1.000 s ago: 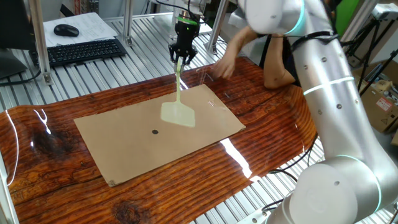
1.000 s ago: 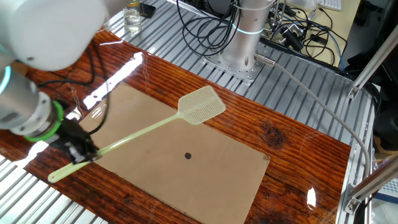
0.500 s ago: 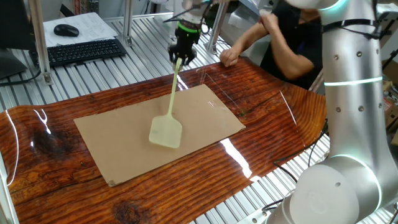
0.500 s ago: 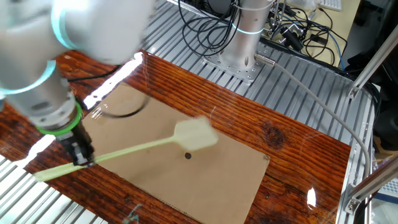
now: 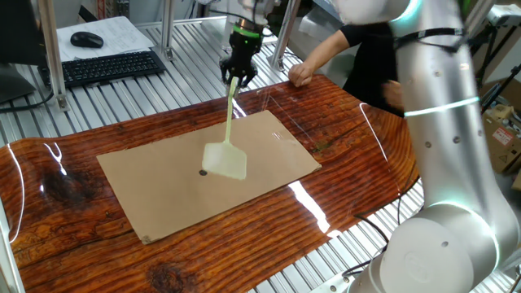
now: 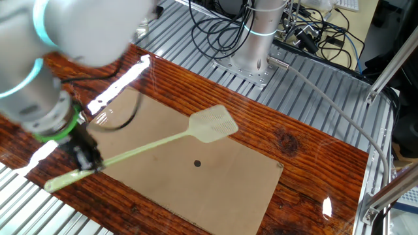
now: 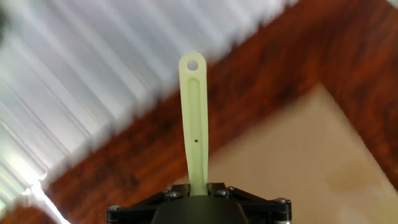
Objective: Swat with a flyswatter
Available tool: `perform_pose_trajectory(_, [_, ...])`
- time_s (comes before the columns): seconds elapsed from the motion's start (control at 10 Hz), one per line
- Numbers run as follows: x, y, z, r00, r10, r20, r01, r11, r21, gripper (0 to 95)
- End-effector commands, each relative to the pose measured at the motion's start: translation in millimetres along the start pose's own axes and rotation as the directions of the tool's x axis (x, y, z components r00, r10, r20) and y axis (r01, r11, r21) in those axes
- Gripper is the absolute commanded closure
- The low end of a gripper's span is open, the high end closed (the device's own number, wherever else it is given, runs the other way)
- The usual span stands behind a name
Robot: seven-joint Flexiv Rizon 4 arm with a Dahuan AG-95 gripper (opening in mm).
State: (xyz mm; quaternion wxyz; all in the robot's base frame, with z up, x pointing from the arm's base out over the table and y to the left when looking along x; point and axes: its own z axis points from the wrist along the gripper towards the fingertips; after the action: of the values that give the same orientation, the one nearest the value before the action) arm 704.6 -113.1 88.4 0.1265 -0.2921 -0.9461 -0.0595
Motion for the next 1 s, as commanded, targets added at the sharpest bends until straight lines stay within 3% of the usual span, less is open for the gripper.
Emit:
perform_pose_trajectory(0.1, [-3.0, -1.5, -2.4, 0.998, -0.001, 0.068, 0.002, 1.000, -0.013, 95.0])
perform_pose_trajectory(1.0, [-1.6, -2.2, -3.4, 0.998, 0.002, 0.066, -0.001, 1.000, -0.011, 95.0])
